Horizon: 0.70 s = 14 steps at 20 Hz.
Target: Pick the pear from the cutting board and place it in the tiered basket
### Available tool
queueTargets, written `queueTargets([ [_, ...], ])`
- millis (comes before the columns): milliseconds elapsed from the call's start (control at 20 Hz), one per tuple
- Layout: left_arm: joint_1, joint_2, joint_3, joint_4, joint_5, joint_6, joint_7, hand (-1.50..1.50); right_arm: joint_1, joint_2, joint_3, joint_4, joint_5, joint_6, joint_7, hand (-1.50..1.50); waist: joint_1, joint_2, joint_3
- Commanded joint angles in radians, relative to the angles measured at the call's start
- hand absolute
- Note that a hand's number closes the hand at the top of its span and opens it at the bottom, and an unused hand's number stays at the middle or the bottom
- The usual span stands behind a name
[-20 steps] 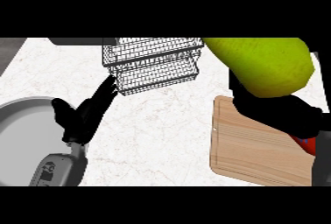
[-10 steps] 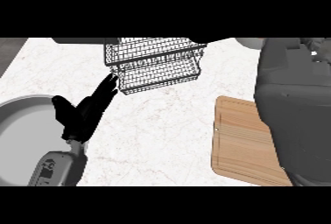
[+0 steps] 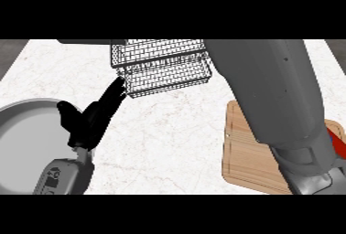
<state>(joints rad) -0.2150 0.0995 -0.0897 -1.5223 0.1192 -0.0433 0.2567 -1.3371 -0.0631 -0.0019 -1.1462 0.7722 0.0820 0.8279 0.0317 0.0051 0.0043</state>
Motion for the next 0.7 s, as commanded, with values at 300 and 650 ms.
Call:
queueTargets([
  [300,-0.021,0.014,0.027,0.086,0.002,-0.03,-0.027,0.0,-0.104,0.062,-0.042,0.432,-0.054,-0.321,-0.168,1.5,0.021,0.016,-0.007],
  [650,-0.014,-0.025,-0.029,0.044,-0.018,-0.021,-0.007,0.0,-0.071,0.063,-0.093,0.523,-0.349,-0.438,-0.426,-1.5,0.068,0.024,-0.006],
])
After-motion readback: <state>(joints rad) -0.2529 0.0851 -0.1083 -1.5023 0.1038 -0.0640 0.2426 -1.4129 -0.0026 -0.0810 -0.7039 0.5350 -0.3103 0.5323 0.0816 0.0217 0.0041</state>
